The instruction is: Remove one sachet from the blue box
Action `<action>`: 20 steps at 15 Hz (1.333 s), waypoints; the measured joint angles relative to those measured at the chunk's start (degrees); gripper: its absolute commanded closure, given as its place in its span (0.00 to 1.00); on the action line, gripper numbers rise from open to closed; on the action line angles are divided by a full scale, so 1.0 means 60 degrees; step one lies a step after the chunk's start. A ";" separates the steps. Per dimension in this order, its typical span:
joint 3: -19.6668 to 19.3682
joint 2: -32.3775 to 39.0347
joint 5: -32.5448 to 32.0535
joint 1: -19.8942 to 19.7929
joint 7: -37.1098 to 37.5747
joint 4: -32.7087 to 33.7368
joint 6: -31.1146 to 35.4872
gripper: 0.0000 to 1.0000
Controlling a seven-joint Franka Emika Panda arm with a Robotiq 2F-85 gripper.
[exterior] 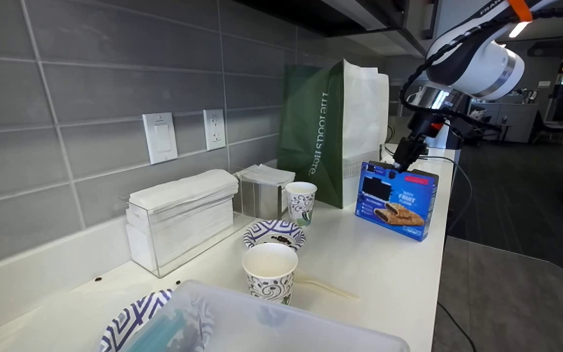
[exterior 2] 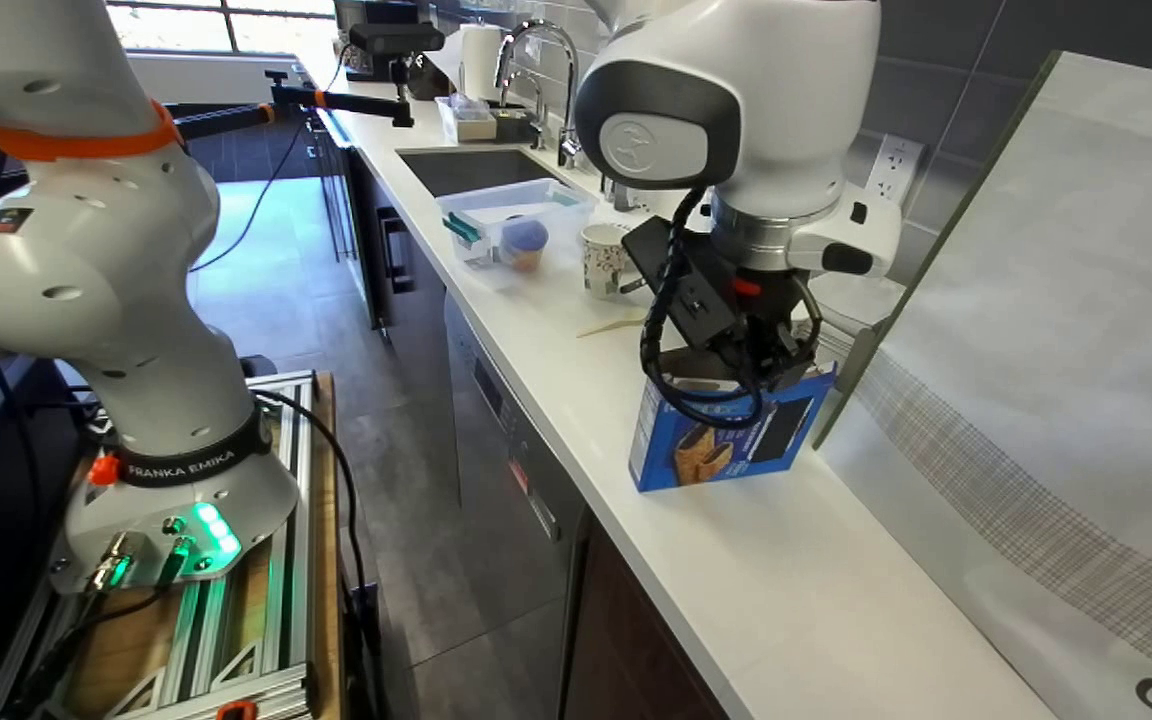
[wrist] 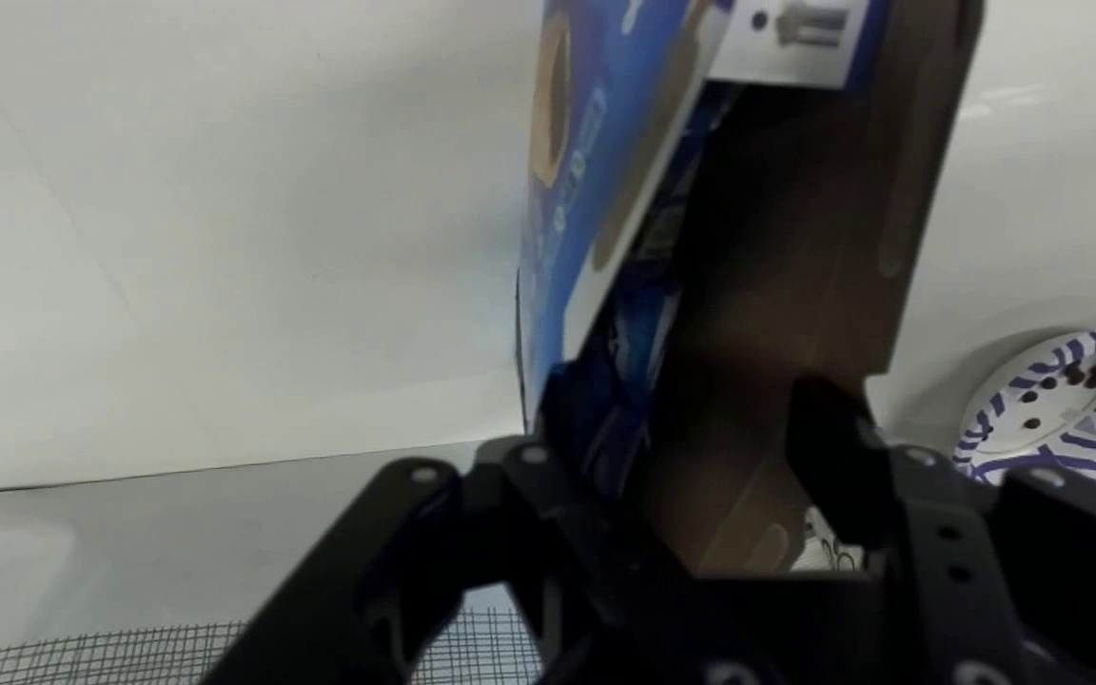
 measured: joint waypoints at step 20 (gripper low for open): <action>0.0495 0.0056 -0.1359 -0.0011 0.0397 -0.0051 0.0000 0.00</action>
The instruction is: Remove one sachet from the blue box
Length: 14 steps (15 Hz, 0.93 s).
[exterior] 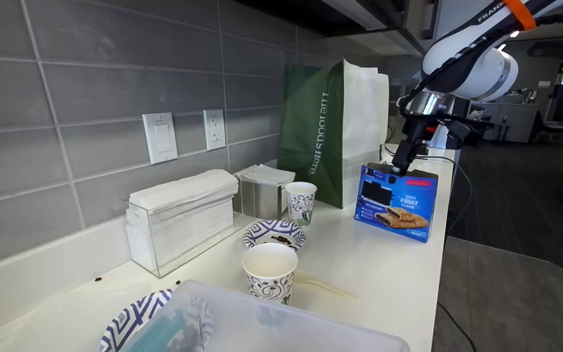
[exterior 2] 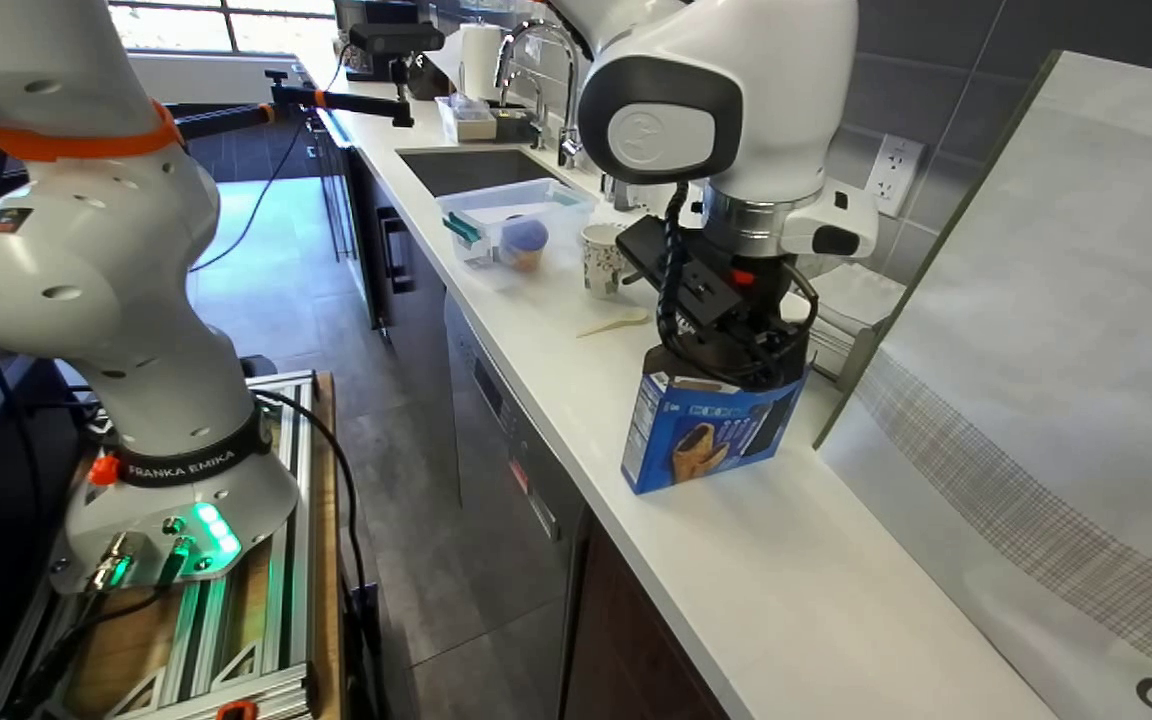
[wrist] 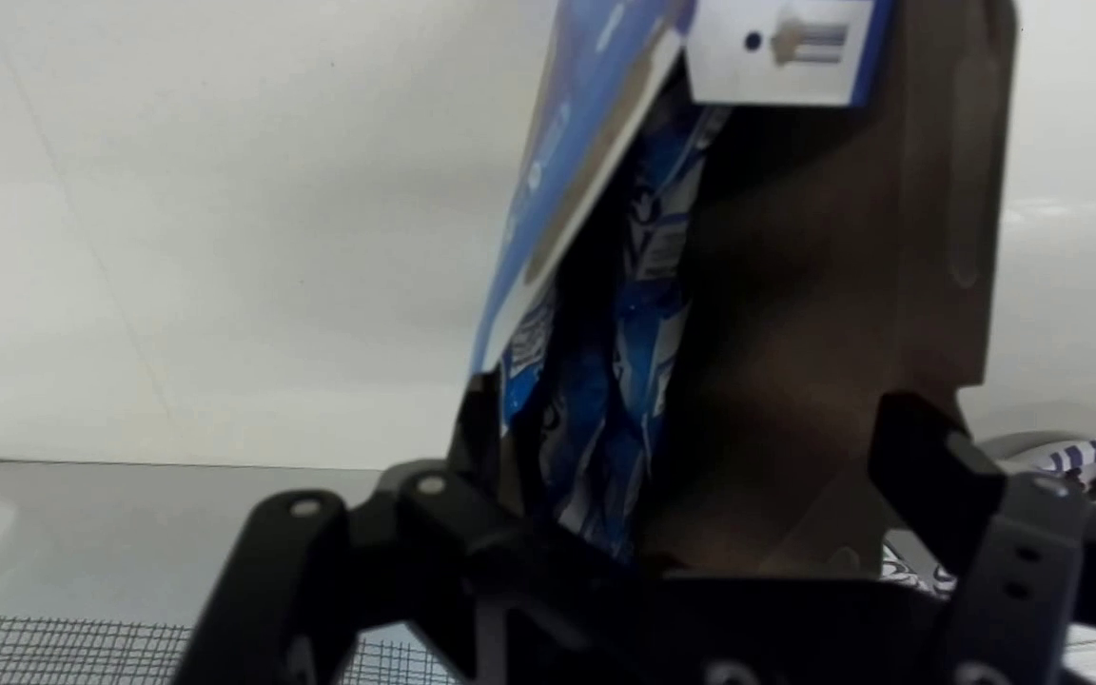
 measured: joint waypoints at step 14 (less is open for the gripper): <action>0.0187 0.0027 -0.0070 0.0044 -0.1062 0.0051 0.0187 0.00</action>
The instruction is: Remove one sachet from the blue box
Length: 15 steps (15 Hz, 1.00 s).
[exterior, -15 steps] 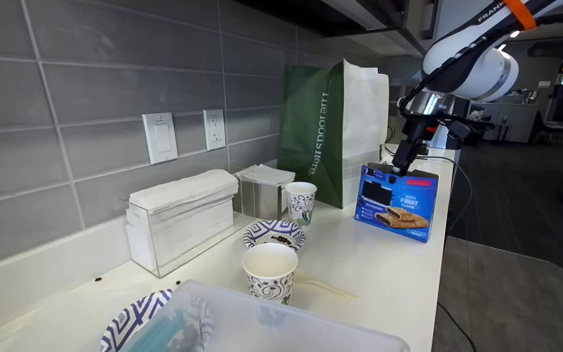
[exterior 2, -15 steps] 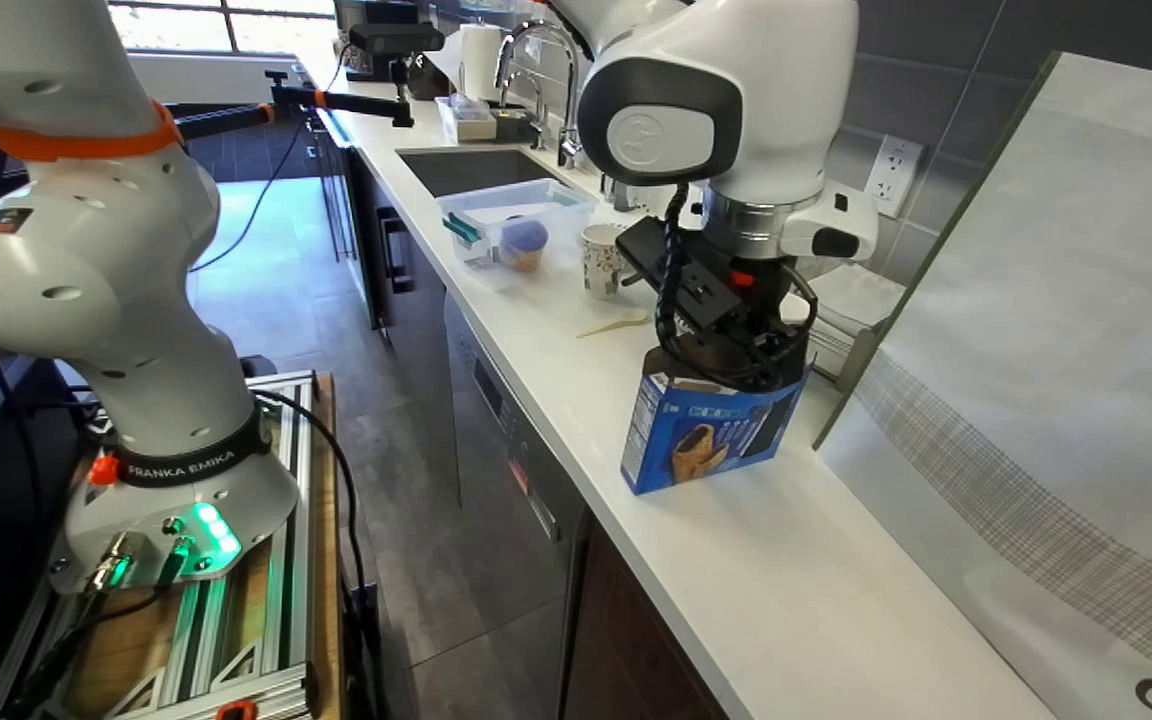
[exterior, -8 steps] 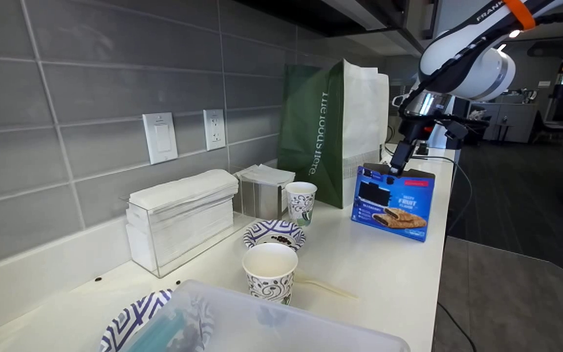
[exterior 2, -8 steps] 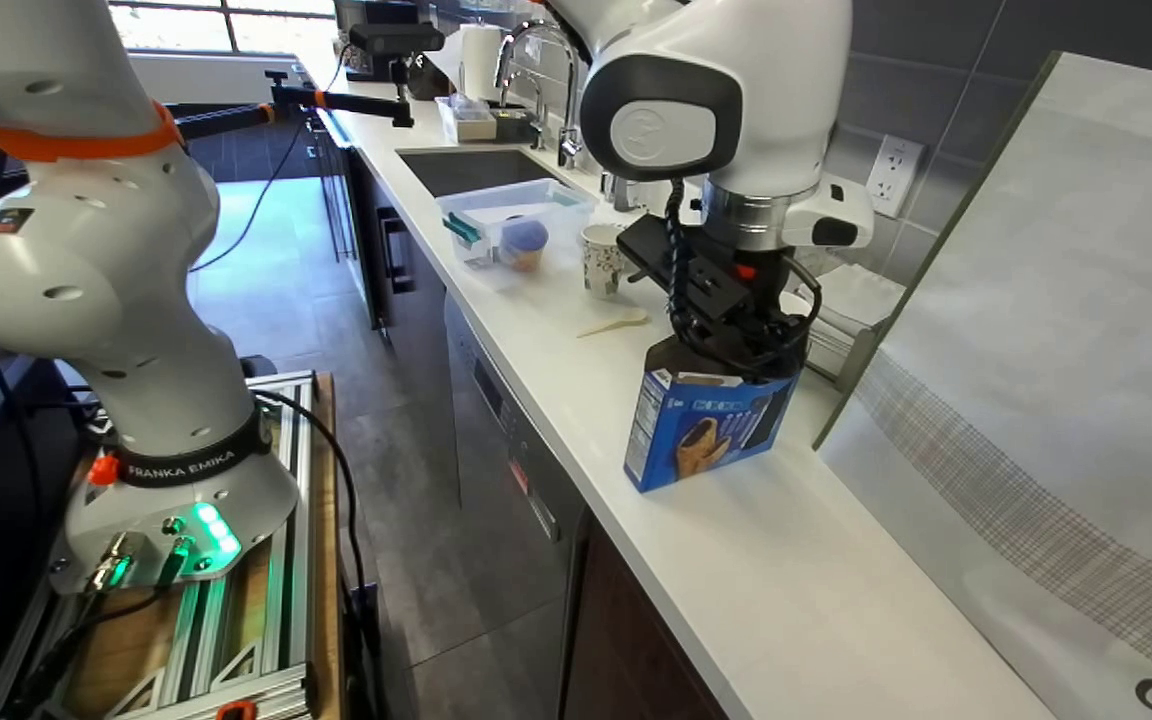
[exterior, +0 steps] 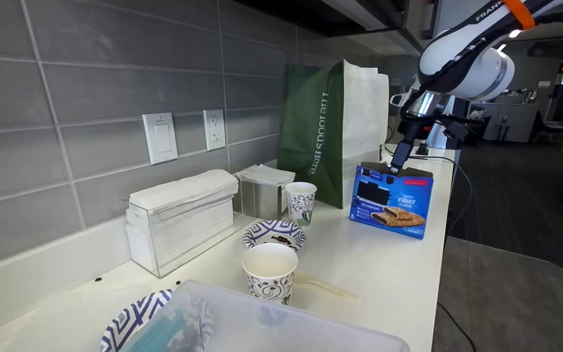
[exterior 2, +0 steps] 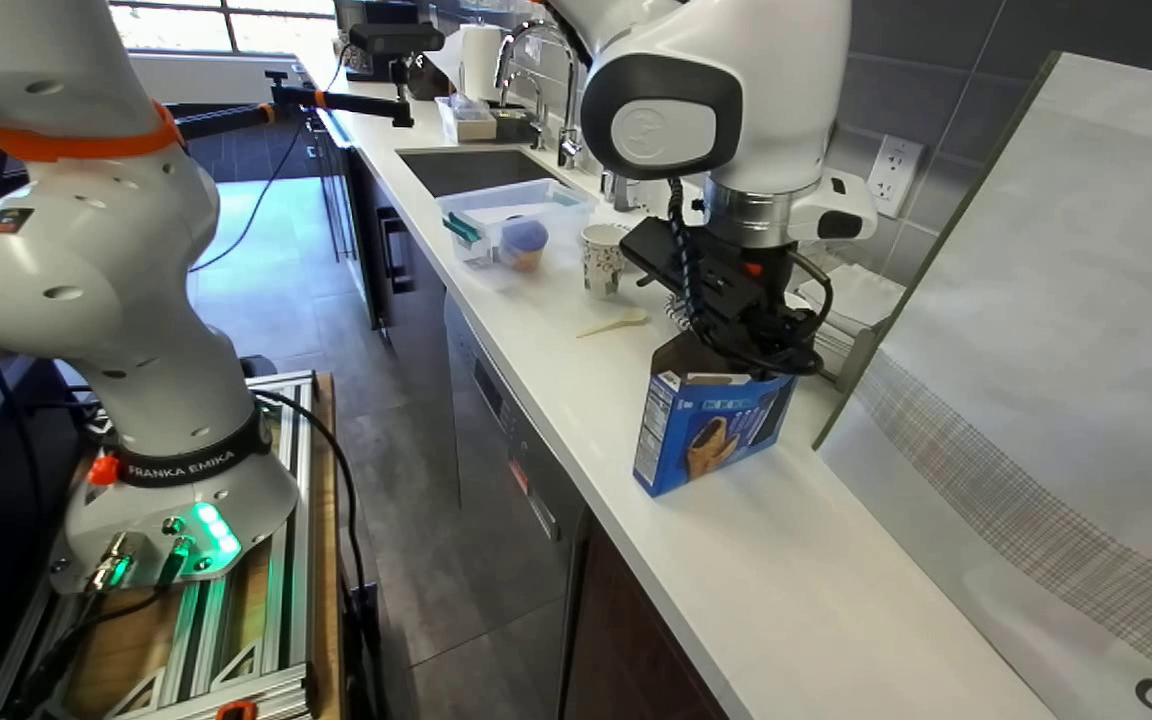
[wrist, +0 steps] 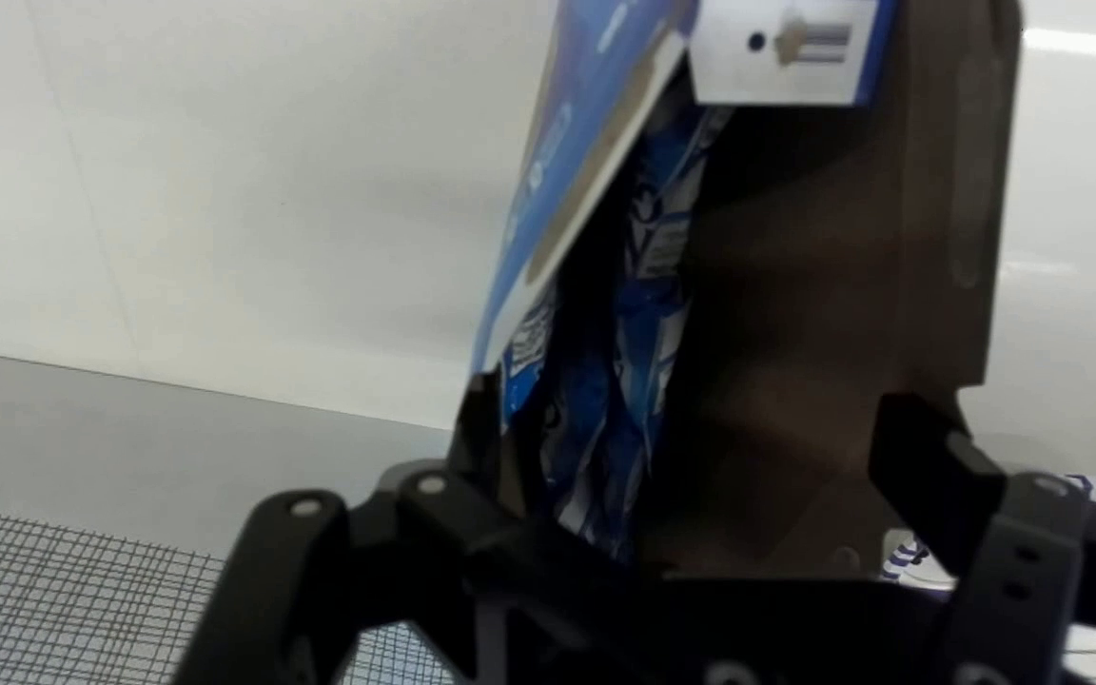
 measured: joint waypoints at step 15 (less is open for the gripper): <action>0.0012 0.0022 0.0027 -0.0001 -0.0182 0.0233 0.0039 0.61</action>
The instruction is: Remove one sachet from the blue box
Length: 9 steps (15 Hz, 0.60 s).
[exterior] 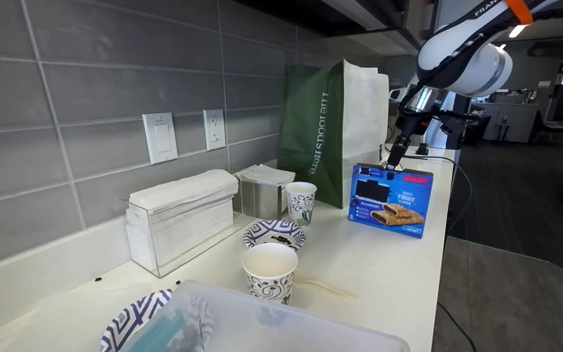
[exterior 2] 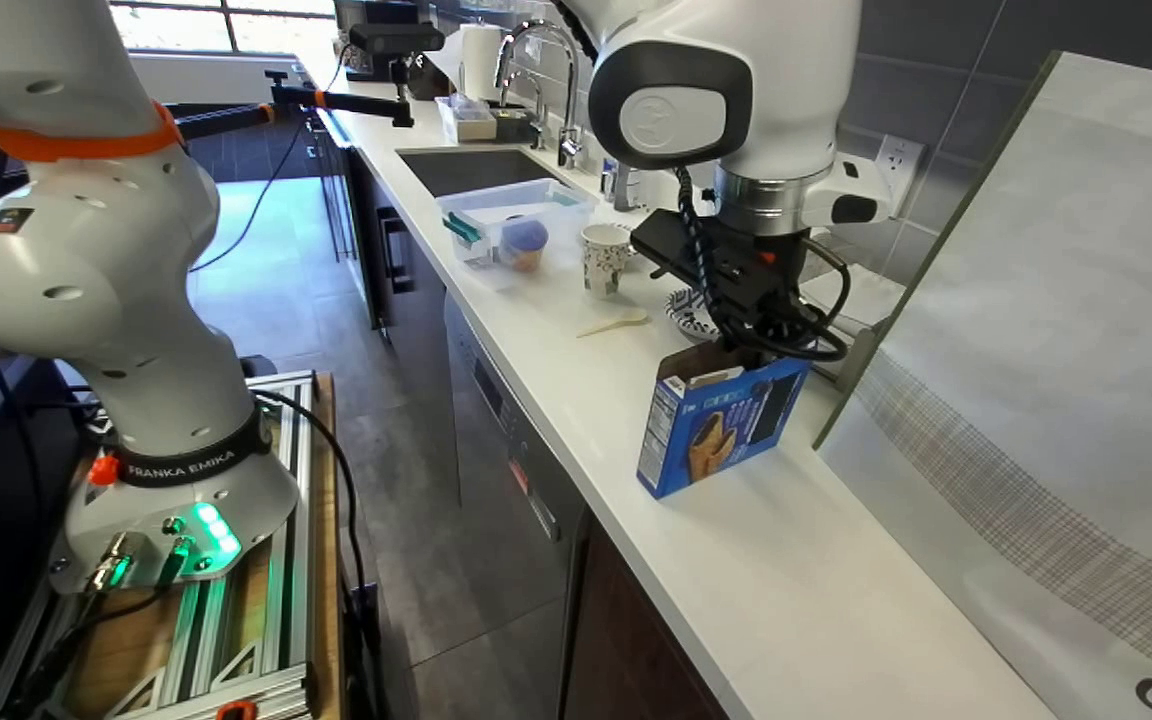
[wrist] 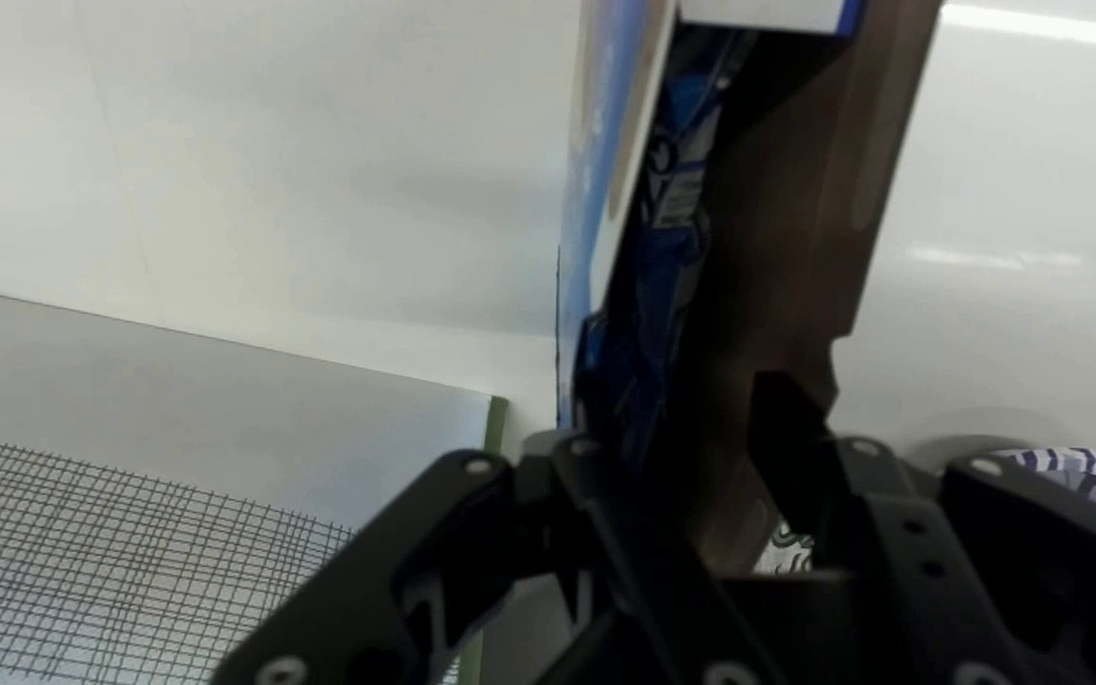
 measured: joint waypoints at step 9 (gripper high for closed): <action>0.0095 0.0200 0.0024 0.0003 -0.0001 -0.0015 0.0000 0.79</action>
